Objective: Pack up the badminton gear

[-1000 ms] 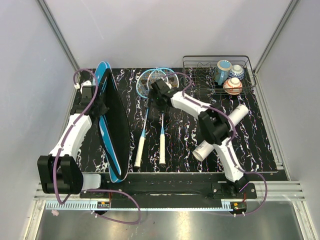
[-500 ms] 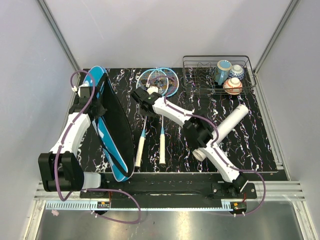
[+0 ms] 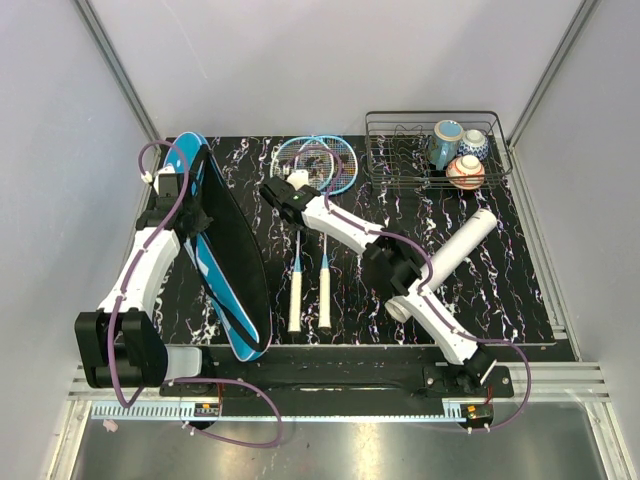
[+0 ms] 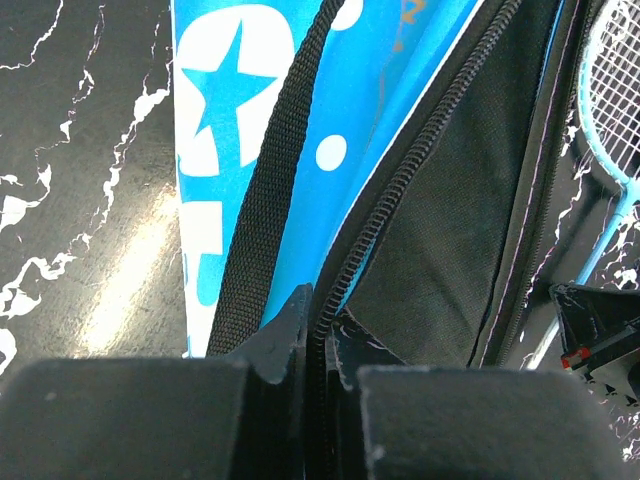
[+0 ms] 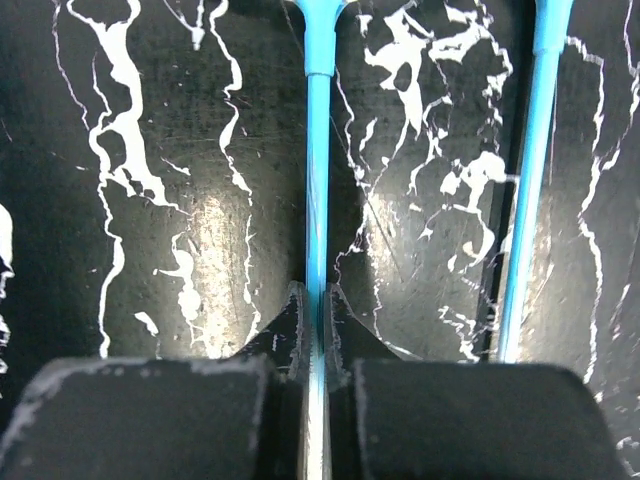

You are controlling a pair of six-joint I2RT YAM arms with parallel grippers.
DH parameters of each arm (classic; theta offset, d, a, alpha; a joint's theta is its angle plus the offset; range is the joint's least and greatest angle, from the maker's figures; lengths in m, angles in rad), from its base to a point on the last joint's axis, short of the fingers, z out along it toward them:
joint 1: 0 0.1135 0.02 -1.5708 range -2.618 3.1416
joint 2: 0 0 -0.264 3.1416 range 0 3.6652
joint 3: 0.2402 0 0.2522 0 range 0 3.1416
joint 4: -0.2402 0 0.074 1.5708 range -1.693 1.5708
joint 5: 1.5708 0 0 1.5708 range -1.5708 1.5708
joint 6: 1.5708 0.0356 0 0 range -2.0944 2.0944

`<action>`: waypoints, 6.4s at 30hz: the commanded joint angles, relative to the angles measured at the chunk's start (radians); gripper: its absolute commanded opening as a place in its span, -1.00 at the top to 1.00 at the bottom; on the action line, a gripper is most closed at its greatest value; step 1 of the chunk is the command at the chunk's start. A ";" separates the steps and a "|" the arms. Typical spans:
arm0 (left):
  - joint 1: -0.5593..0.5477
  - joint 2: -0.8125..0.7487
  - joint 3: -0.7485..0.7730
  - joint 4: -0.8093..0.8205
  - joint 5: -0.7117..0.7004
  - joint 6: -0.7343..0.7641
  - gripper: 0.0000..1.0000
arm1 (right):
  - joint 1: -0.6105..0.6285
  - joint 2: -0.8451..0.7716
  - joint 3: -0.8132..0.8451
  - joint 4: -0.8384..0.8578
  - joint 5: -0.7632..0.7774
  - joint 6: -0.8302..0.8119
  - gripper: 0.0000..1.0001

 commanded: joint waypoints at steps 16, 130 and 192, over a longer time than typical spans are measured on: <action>0.005 -0.030 -0.029 0.108 0.083 0.065 1.00 | 0.026 -0.789 -0.680 0.251 -0.190 -0.649 1.00; -0.153 -0.193 -0.568 0.848 0.645 -0.420 1.00 | 0.183 -0.541 -0.599 0.695 -0.046 -0.442 -0.39; -0.170 -0.283 -0.379 0.428 0.177 -0.297 1.00 | -0.182 -0.359 -0.734 0.594 -0.155 -0.376 0.80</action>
